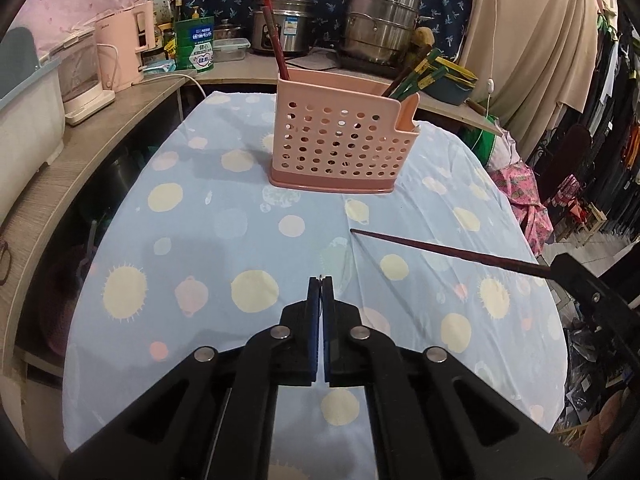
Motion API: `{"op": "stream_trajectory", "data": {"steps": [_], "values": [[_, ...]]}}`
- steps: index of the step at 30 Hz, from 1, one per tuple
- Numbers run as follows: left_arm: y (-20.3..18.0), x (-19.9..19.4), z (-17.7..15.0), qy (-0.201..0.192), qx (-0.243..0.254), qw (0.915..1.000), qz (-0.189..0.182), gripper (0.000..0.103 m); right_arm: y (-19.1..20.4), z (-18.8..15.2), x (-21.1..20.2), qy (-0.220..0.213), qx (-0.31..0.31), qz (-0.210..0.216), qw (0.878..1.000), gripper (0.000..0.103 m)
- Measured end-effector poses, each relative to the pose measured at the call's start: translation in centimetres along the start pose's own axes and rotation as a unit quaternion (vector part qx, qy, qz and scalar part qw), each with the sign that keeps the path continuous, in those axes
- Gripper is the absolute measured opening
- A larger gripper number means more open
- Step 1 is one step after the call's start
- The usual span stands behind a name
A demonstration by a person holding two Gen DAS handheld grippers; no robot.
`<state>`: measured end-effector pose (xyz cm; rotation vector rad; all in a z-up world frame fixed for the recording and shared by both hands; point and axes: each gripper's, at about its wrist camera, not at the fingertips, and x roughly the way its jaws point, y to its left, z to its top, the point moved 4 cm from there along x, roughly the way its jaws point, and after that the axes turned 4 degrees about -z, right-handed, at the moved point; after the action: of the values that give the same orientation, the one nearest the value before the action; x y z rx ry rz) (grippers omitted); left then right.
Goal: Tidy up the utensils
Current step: 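Carry the chopstick and gold spoon up into the pink basket and open both tools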
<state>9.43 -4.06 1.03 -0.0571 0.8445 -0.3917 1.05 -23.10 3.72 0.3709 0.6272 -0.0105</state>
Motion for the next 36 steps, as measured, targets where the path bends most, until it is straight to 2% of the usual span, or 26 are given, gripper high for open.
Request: {"op": "stream_trajectory", "data": {"steps": [22,29,36], "values": [[1.2,-1.8,5.3,-0.024,0.002,0.9994,-0.024,0.001,2.2,9.2,-1.4,-0.092,-0.007,0.019,0.996,0.008],[0.7,-2.6,9.0,-0.048,0.011,0.9984,-0.029,0.001,3.0,12.5,-1.5,-0.129,-0.010,0.021,0.991,0.008],[-0.4,-3.8,14.5,-0.094,0.024,0.9948,-0.031,0.001,4.3,17.4,-1.7,-0.181,-0.008,0.028,0.983,0.008]]}}
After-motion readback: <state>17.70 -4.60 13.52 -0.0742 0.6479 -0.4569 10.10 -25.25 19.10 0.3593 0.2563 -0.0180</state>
